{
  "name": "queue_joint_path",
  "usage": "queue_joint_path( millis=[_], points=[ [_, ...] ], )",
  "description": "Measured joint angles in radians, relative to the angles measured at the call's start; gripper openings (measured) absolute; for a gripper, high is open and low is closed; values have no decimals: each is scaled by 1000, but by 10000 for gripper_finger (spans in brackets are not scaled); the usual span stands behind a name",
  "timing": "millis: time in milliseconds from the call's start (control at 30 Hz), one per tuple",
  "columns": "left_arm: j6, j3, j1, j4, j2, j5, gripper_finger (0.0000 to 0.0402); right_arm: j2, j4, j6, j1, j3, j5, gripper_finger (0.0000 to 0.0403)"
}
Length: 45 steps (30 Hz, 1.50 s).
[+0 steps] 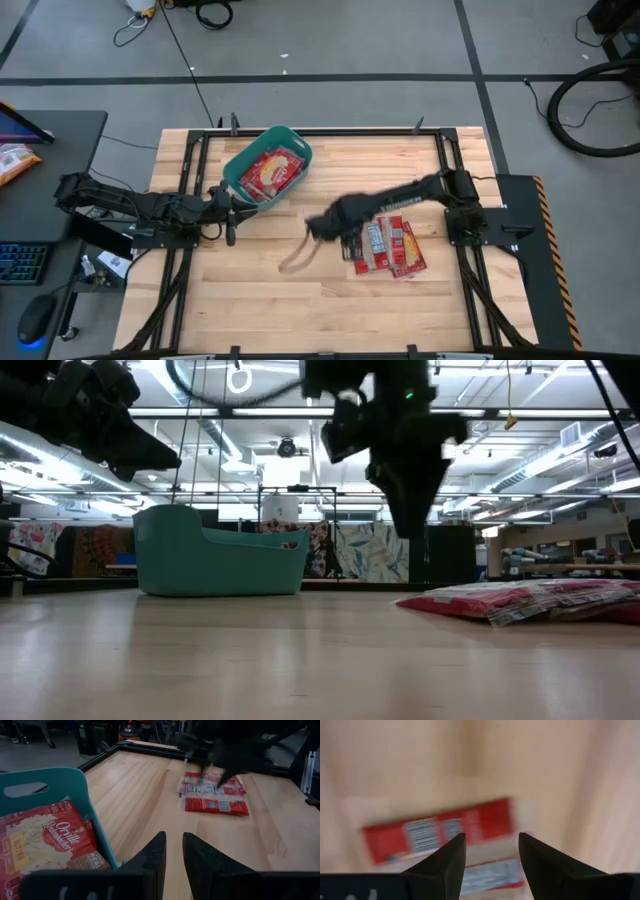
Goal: Sort popcorn bags into baskets
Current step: Put the red popcorn bag into the blue bin
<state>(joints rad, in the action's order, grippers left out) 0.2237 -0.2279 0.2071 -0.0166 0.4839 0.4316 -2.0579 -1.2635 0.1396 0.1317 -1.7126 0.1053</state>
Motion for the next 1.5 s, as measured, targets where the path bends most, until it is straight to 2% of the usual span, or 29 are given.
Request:
queue_joint_path(
  millis=[200,367,700,867,1167,1500],
  points=[
    [1,0,0,-6,0,0,68,0,38,0,158,39,55,187],
    [8,0,0,-4,0,0,68,0,36,31,263,79,58,196],
    [26,0,0,-3,0,0,68,-1,131,136,396,184,138,284],
    [26,0,0,-3,0,0,68,-1,154,148,420,248,182,299],
    [15,0,0,-3,0,0,68,-1,174,172,424,314,267,254],
    [16,0,0,-3,0,0,68,-1,187,179,423,314,274,122]
  ],
)
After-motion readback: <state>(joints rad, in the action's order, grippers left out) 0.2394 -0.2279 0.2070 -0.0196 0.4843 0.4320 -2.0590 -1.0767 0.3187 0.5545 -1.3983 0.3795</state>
